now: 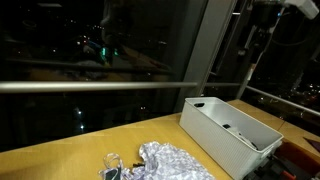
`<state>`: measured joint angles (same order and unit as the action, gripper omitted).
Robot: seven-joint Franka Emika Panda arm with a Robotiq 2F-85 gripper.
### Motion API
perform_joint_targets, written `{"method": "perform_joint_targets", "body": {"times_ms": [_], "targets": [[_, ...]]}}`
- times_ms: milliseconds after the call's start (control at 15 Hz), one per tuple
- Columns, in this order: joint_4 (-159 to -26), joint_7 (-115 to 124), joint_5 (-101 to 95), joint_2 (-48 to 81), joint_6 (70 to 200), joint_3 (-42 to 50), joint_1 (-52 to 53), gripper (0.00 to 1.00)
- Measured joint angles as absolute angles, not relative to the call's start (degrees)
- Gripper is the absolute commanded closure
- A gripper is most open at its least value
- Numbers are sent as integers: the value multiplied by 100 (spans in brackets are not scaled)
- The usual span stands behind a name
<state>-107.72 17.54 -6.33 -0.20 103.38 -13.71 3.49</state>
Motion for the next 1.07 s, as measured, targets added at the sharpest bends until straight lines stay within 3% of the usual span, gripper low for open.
{"method": "perform_joint_targets", "body": {"times_ms": [533,1067], "targets": [[-12974,1513,-1926,-54,11746,-899,341,0],[-13022,1561,-3042,966,12619,-253,290,0]]}}
